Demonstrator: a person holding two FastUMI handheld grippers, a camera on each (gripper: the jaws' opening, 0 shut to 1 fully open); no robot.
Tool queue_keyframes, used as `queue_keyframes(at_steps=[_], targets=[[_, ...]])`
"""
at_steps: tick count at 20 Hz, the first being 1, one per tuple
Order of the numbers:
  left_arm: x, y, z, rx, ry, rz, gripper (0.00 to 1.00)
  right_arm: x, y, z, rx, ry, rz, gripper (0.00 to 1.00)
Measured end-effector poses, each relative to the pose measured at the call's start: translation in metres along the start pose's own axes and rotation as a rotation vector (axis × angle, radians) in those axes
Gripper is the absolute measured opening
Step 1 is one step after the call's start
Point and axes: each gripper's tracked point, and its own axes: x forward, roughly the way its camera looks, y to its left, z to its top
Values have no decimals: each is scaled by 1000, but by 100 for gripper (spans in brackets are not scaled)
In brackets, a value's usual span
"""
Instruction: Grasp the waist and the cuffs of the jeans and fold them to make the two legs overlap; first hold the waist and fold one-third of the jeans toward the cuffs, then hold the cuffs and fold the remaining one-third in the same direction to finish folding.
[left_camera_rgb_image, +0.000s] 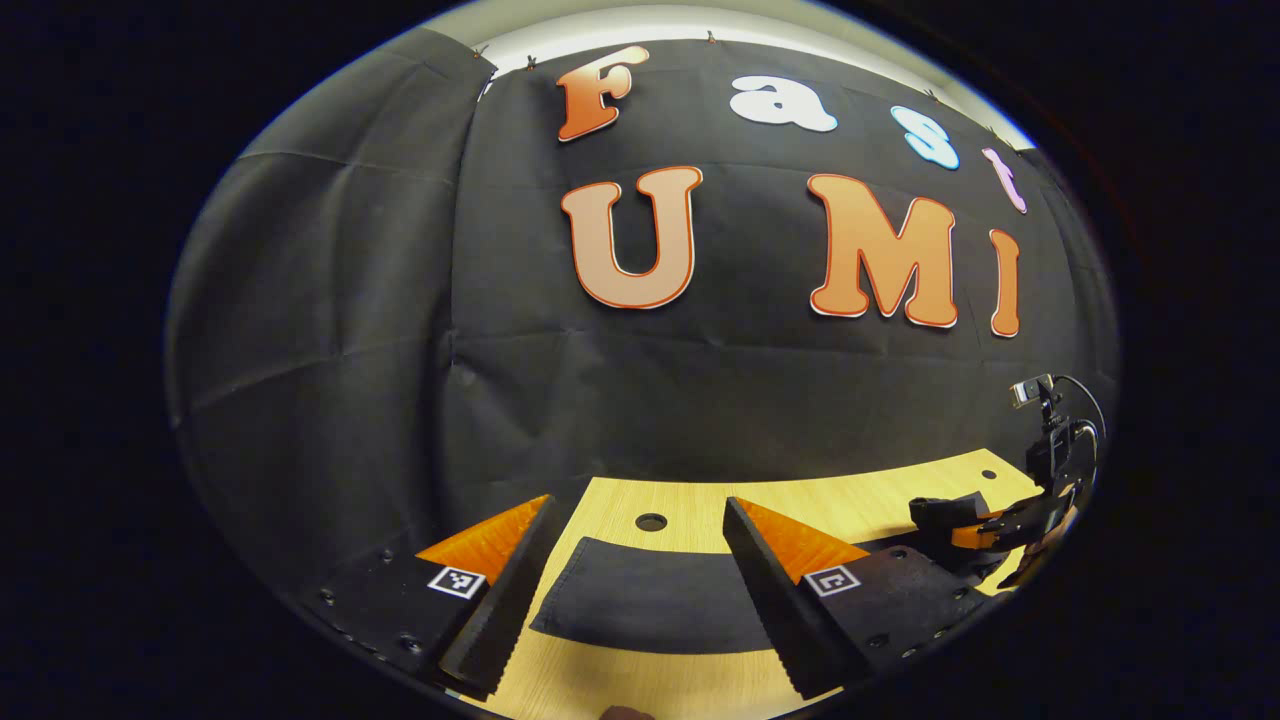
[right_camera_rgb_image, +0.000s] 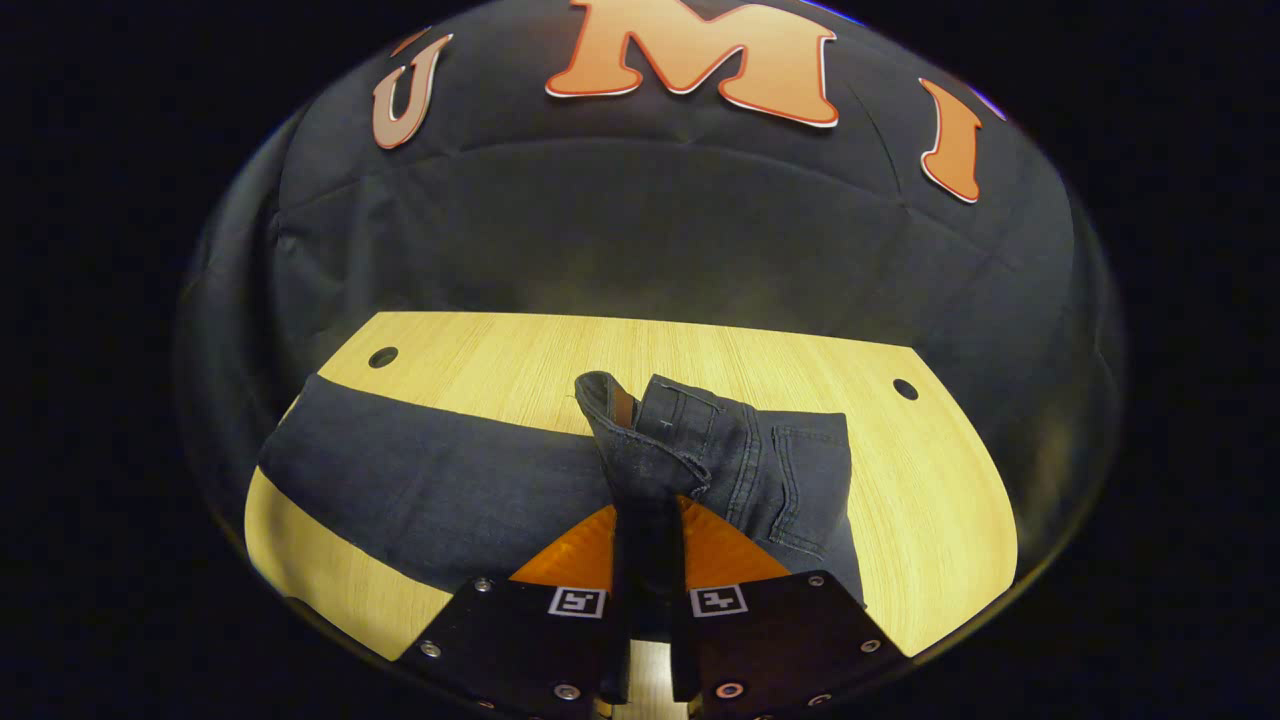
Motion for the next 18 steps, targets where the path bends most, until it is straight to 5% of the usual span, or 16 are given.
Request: queue_keyframes(at_steps=[7,11,12,14,15,18], targets=[[14,27,-28,-35,70,-11,99,8,54,-23,-28,25,51,17],[17,38,-38,-62,106,-13,100,18,79,-54,-158,111,60,17],[18,40,-44,-69,123,-14,100,17,97,-61,-129,134,121,24],[19,47,-53,-96,154,-14,100,4,130,-67,-58,175,232,56],[21,48,-58,-110,171,-19,100,1,134,-67,-43,179,254,55],[29,50,-86,-157,264,-26,98,-20,145,-61,22,177,314,83]])
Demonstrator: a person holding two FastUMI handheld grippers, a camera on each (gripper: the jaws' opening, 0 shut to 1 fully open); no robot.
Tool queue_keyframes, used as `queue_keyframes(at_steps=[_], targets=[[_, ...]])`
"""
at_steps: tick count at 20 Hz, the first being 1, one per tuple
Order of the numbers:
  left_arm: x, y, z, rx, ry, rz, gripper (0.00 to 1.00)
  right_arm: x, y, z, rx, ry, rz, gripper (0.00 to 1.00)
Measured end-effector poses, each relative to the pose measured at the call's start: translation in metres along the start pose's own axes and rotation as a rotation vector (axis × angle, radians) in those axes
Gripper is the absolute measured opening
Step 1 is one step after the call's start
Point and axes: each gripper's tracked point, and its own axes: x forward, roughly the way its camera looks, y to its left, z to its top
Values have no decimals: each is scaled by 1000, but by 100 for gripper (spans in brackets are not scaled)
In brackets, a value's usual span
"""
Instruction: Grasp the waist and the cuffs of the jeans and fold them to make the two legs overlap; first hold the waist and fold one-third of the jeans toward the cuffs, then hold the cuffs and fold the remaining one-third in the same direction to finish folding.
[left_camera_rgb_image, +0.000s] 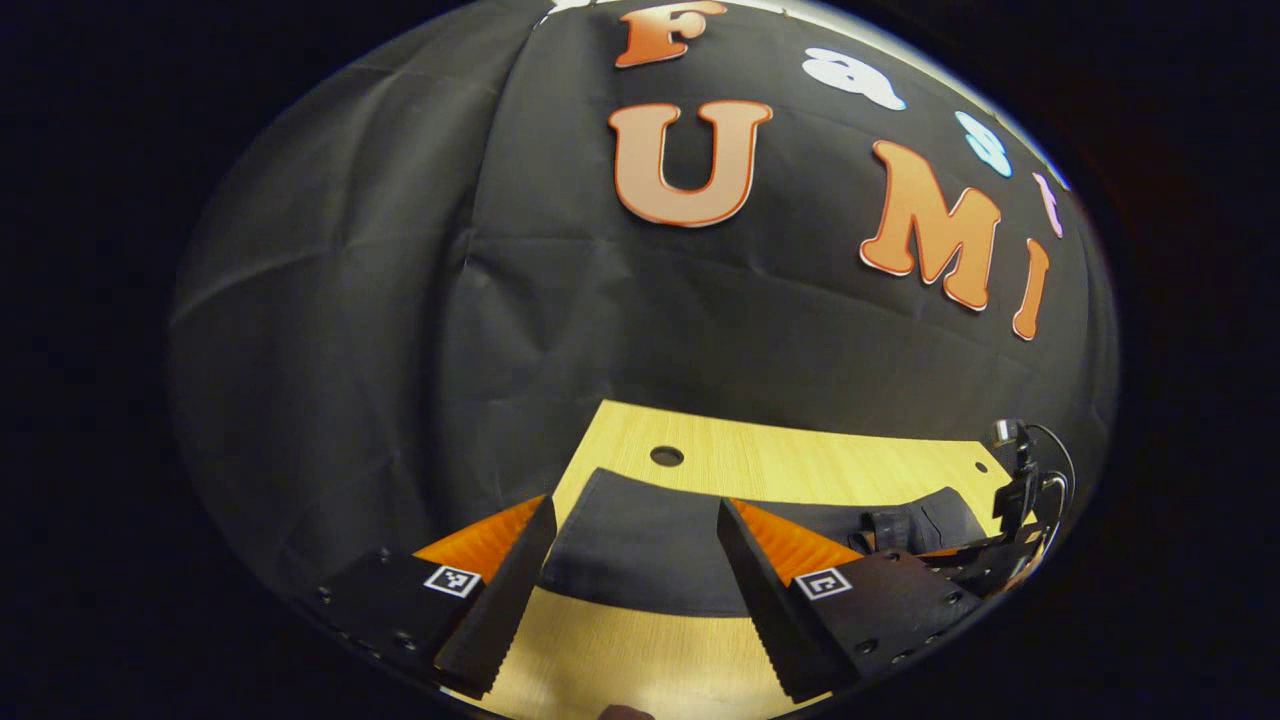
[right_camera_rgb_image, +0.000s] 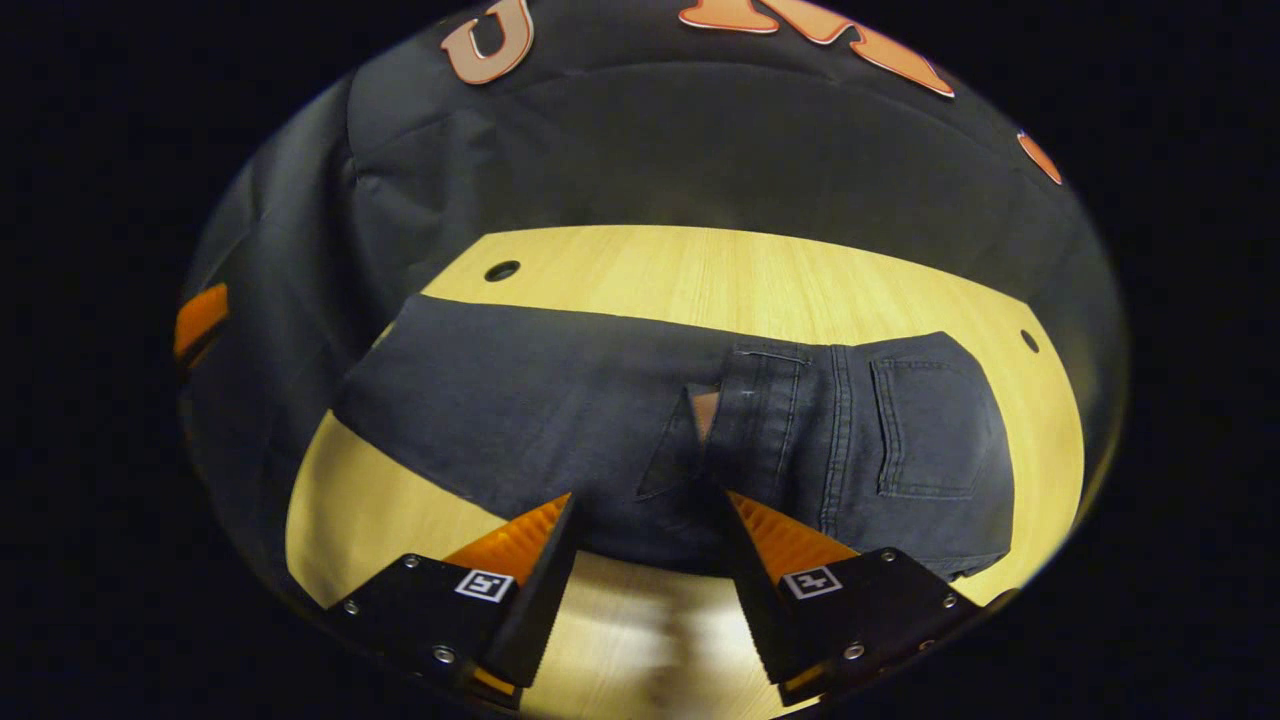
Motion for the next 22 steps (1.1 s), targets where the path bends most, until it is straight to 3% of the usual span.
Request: queue_keyframes(at_steps=[6,9,17,22], targets=[[52,17,-67,-157,323,32,98,-48,-28,16,86,-97,-47,94],[60,29,-92,-185,495,150,98,-83,-55,26,134,-157,-103,96],[56,26,-113,-386,749,207,98,-164,-123,19,216,-268,-247,98],[55,39,-126,-466,848,321,99,-189,-143,11,231,-291,-286,98]])
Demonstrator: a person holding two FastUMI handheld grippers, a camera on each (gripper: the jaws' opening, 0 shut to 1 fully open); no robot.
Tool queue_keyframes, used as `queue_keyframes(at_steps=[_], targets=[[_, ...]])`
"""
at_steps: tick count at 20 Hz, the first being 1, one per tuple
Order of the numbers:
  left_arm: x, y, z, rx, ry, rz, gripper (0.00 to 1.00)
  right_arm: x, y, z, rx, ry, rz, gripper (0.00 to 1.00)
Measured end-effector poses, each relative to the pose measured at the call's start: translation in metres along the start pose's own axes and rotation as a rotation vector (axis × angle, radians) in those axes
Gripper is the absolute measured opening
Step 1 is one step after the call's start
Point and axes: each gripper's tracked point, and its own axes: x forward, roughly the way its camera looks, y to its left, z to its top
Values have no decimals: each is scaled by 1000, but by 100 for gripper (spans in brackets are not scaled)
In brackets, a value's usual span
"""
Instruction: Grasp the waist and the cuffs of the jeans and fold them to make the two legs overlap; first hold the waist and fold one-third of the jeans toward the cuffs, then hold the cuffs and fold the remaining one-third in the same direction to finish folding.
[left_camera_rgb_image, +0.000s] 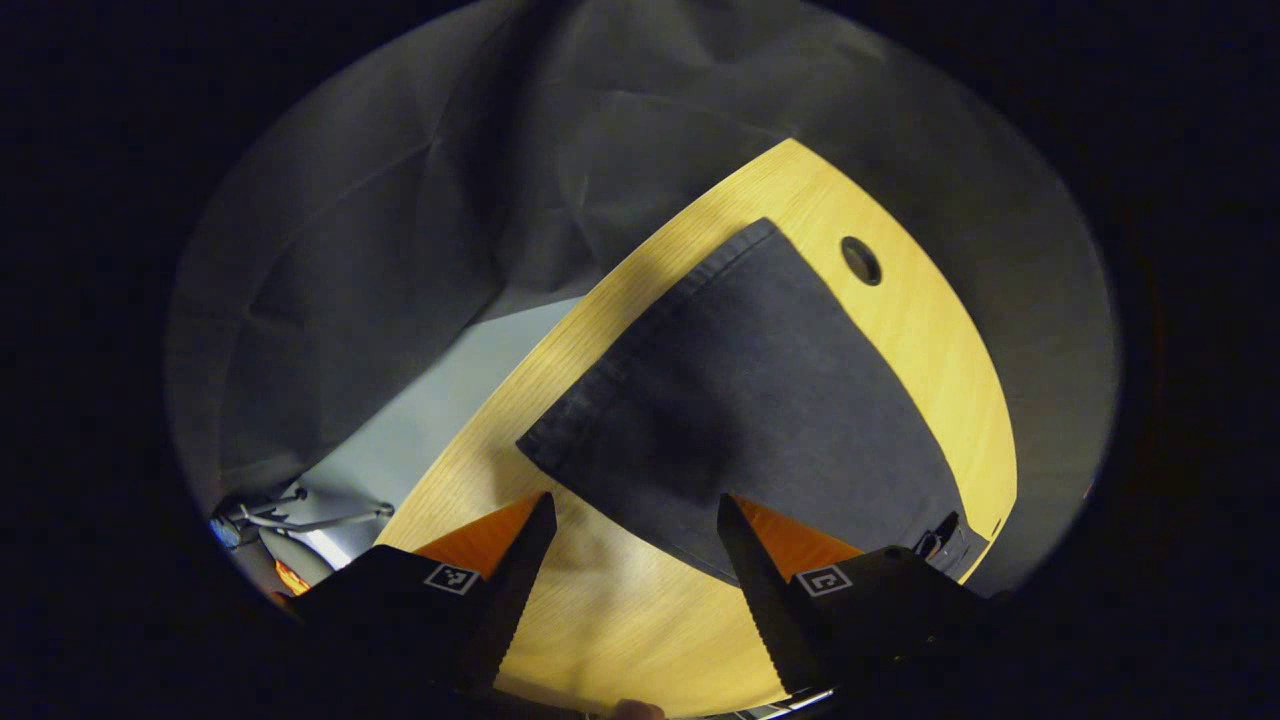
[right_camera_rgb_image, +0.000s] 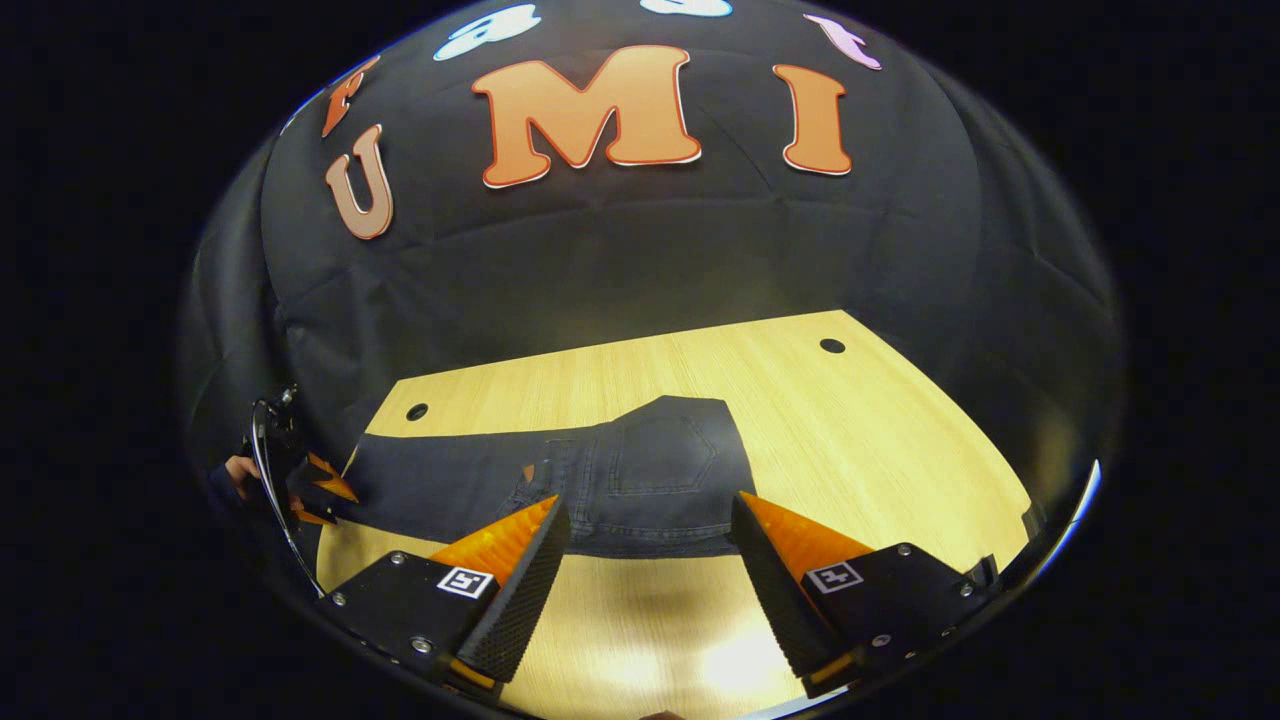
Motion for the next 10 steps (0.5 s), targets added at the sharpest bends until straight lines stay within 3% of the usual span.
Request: queue_keyframes(at_steps=[4,7,10], targets=[[17,6,2,-96,13,87,96,0,-11,4,46,-2,19,98],[21,6,-1,-102,-6,172,95,3,-20,7,73,-3,33,98],[26,3,0,-110,-27,177,96,11,-20,8,55,15,63,98]])
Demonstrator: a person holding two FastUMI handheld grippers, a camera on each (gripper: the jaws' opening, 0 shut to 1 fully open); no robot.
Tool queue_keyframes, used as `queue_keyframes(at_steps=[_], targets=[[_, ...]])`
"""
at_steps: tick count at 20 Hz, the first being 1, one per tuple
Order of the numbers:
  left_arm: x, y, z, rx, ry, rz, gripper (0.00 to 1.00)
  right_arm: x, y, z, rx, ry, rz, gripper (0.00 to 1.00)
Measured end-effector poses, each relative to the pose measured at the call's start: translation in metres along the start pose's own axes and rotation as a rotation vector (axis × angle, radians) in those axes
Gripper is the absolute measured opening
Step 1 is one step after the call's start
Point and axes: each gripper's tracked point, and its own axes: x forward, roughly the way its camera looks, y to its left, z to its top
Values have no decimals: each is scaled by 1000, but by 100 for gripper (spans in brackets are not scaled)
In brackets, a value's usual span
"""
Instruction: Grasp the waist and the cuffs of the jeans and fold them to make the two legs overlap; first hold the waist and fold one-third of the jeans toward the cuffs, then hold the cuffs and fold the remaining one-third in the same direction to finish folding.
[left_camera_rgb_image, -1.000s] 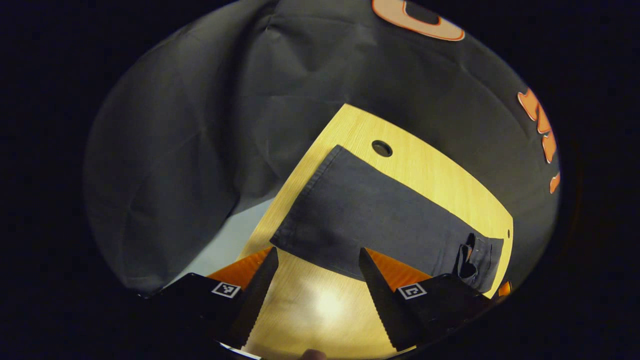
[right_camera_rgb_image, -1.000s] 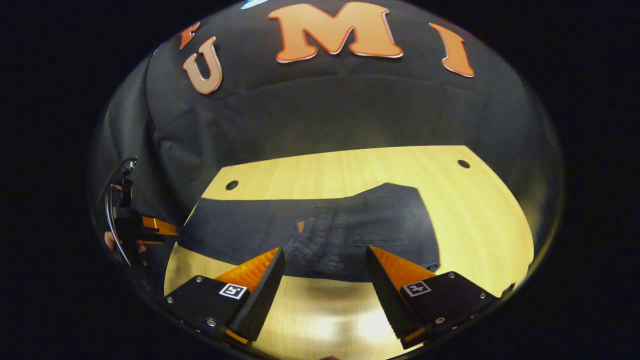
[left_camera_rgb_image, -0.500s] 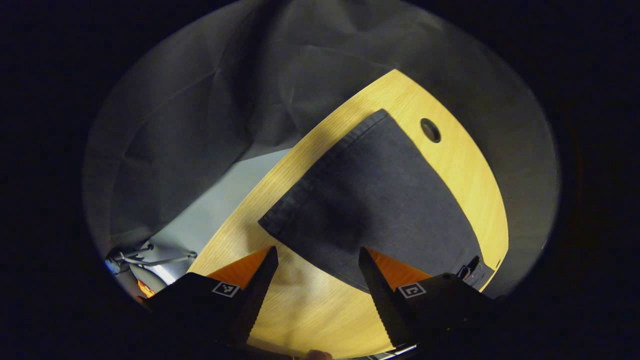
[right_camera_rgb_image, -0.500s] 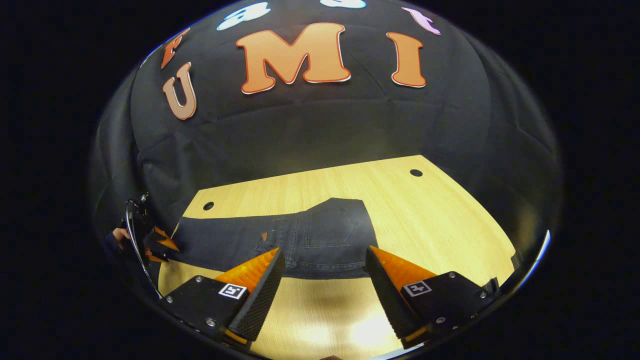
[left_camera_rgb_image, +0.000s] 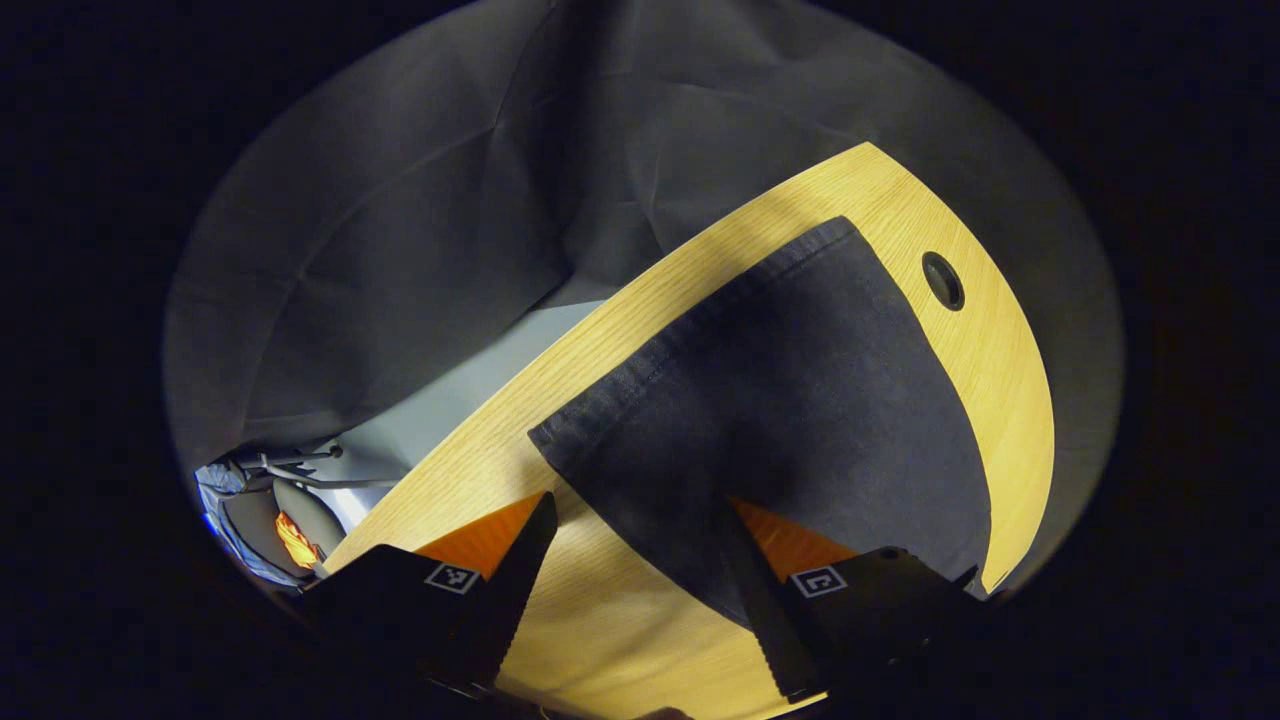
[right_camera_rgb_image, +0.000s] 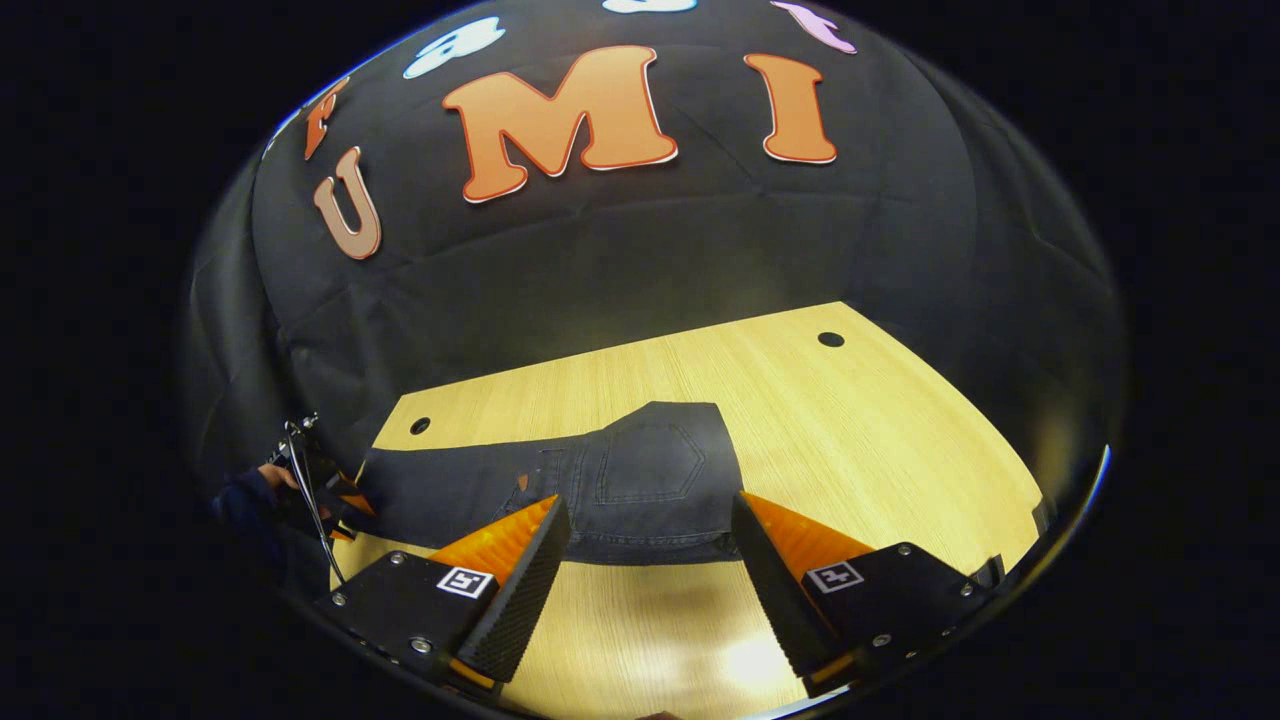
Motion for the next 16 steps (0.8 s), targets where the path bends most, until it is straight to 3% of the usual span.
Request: queue_keyframes(at_steps=[2,4,5,8,11,13,16], targets=[[-2,-3,1,14,-31,-9,93,5,5,2,17,6,30,99],[-4,-7,6,-5,-102,-26,81,11,6,3,23,13,49,99],[1,-11,10,6,-158,-42,80,11,7,5,25,12,60,99],[-5,-27,8,75,-187,-102,10,9,5,7,26,8,62,99],[-8,-27,10,70,-205,-205,10,5,-1,7,48,2,48,99],[-21,-30,11,52,-231,-289,3,2,-6,5,51,6,27,99],[-57,-31,16,81,-302,-382,3,1,-5,5,56,4,11,99]])
